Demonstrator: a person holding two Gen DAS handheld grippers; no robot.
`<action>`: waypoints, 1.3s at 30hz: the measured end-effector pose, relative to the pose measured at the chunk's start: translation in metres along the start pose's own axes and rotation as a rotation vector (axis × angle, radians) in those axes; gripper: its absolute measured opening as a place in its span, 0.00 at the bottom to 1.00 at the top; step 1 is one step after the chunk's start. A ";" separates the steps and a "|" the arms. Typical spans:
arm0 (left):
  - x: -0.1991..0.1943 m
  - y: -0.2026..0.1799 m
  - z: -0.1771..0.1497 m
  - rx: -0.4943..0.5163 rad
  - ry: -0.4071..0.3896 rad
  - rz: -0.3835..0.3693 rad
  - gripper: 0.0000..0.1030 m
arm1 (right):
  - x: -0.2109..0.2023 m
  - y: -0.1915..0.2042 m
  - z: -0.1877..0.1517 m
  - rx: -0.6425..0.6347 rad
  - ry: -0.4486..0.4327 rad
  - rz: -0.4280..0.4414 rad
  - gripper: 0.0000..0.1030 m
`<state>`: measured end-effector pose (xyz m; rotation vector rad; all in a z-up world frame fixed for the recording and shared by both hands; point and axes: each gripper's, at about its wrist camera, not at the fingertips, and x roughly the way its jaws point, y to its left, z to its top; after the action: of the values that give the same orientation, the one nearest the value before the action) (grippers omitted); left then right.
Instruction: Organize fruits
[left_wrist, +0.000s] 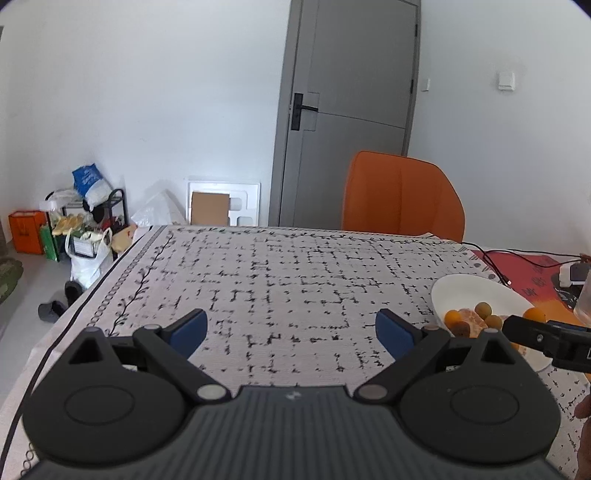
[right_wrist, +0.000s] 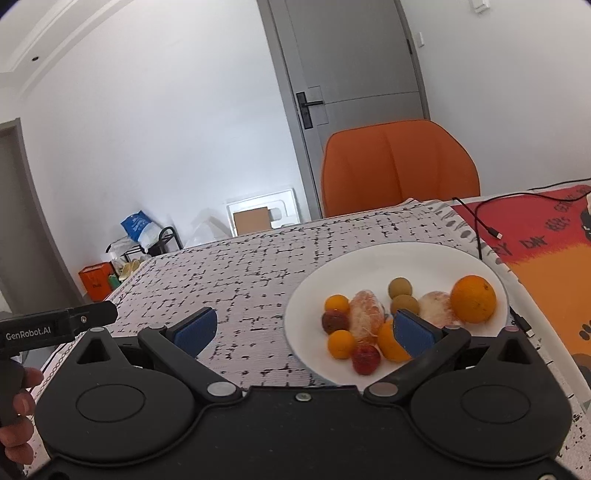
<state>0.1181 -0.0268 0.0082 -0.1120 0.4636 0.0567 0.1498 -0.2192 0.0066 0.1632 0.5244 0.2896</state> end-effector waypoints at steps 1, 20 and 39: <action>-0.002 0.003 0.000 -0.010 0.009 -0.002 0.94 | -0.001 0.003 0.000 -0.003 0.001 -0.001 1.00; -0.055 0.035 -0.012 0.021 0.040 0.011 0.97 | -0.045 0.036 -0.006 -0.062 0.030 -0.010 1.00; -0.088 0.032 -0.029 0.045 0.055 0.029 1.00 | -0.090 0.042 -0.030 -0.089 0.070 0.004 1.00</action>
<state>0.0237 -0.0008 0.0188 -0.0622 0.5210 0.0720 0.0507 -0.2055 0.0321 0.0681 0.5798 0.3229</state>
